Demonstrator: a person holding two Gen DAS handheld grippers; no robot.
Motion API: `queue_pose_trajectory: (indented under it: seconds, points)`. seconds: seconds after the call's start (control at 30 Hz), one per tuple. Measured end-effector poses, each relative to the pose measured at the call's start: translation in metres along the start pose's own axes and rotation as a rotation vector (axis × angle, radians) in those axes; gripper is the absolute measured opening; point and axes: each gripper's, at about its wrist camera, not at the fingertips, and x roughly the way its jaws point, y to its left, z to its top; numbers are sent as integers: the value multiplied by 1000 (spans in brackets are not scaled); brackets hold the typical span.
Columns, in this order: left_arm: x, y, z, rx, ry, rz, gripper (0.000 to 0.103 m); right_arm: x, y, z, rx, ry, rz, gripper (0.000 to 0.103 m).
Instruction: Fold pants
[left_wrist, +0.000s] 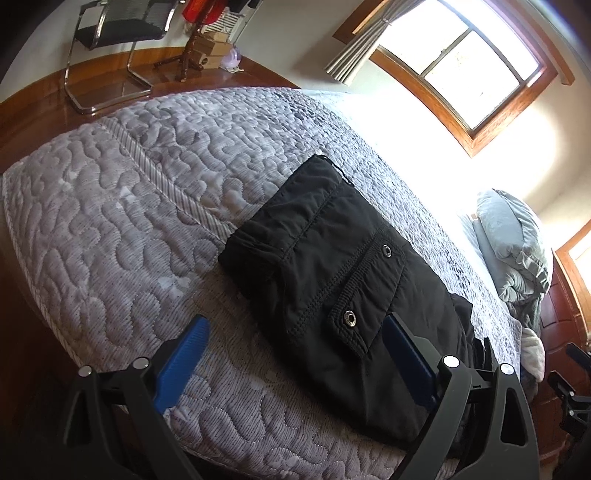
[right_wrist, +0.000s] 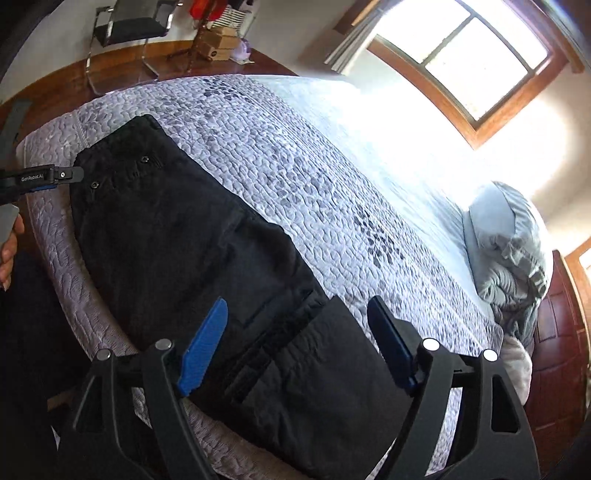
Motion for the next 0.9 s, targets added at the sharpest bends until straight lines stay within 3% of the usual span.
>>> queue_pose_trajectory:
  seconds: [0.13, 0.27, 0.33, 0.4, 0.53, 0.63, 0.77, 0.9]
  points:
    - [-2, 16, 1, -175, 32, -69, 95, 22, -4, 34, -96, 16, 212, 82]
    - [2, 27, 1, -335, 61, -147, 95, 59, -1, 95, -184, 62, 438, 83]
    - [4, 30, 2, -377, 63, -166, 95, 80, 9, 128, -236, 98, 553, 84]
    - [8, 31, 4, -402, 67, -189, 95, 100, 23, 159, -277, 123, 613, 84]
    - [24, 33, 7, -461, 83, -194, 96, 141, 57, 206, -327, 240, 827, 86]
    - [40, 37, 8, -508, 96, -218, 96, 168, 77, 229, -361, 306, 923, 86]
    - [54, 39, 7, -532, 87, -226, 98, 205, 104, 253, -418, 382, 968, 88]
    - [62, 27, 10, -491, 89, -178, 99, 237, 134, 268, -476, 474, 1031, 88]
